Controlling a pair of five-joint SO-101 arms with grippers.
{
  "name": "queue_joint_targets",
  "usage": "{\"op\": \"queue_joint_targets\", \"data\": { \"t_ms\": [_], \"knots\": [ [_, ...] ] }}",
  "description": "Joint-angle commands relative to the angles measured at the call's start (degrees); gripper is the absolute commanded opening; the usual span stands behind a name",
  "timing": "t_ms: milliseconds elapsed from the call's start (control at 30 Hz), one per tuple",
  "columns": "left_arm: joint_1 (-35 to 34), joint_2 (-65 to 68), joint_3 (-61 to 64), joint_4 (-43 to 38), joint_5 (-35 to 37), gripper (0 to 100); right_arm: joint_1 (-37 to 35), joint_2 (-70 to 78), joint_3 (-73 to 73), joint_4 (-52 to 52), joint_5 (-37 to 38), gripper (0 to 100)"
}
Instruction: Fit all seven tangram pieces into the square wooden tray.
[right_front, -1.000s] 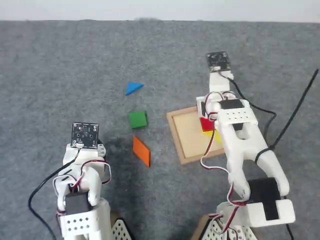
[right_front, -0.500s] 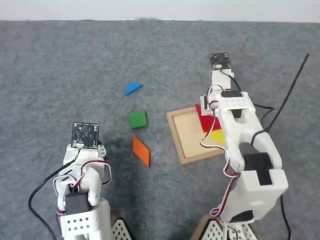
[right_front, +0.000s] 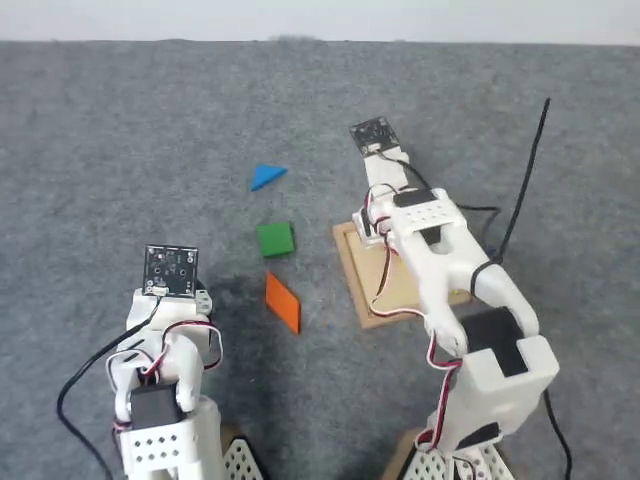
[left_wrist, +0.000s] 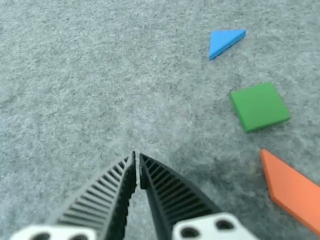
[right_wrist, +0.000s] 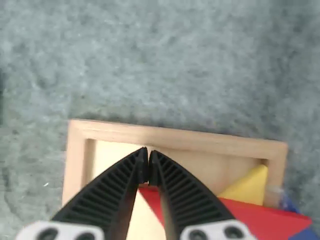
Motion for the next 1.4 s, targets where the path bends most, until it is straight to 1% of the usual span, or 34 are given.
{"op": "queue_joint_targets", "data": {
  "t_ms": [0, 67, 133, 267, 367, 467, 567, 800, 867, 1200, 1367],
  "knots": [
    [0.44, -0.79, -0.48, 0.0, -0.18, 2, 0.04, -8.57, 2.46, -2.59, 0.79, 0.9],
    [0.44, -0.79, -0.48, 0.0, -0.18, 2, 1.71, -14.9, 6.07, -3.3, 0.7, 0.9],
    [0.44, -0.79, -0.48, 0.0, -0.18, 2, 4.97, -22.9, 9.49, -3.21, 0.7, 0.9],
    [0.44, -0.79, -0.48, 0.09, -0.18, 2, 14.81, -33.89, 16.26, -3.12, -0.09, 0.9],
    [0.44, -0.79, -0.48, 0.09, -0.18, 2, 20.18, -34.42, 19.52, -3.21, 0.0, 0.9],
    [0.44, -0.79, -0.48, 0.09, -0.18, 2, 22.46, -30.99, 20.92, -3.12, 1.58, 0.9],
    [0.44, -0.79, -0.48, 0.18, -0.18, 2, 22.73, -25.98, 20.84, -3.38, 2.2, 0.9],
    [0.44, -0.79, -0.48, 0.18, -0.18, 2, 19.3, -18.24, 18.29, -3.03, 3.43, 0.9],
    [0.44, -0.79, -0.48, 0.09, -0.18, 2, 18.15, -17.45, 18.29, -3.03, 4.48, 0.9],
    [0.44, -0.79, -0.48, 0.0, -0.18, 2, 12.26, -17.01, 16.62, -3.03, 4.57, 0.9],
    [0.44, -0.79, -0.48, 0.09, -0.18, 2, 12.09, -16.92, 14.77, -2.95, 4.57, 0.9]
  ]
}}
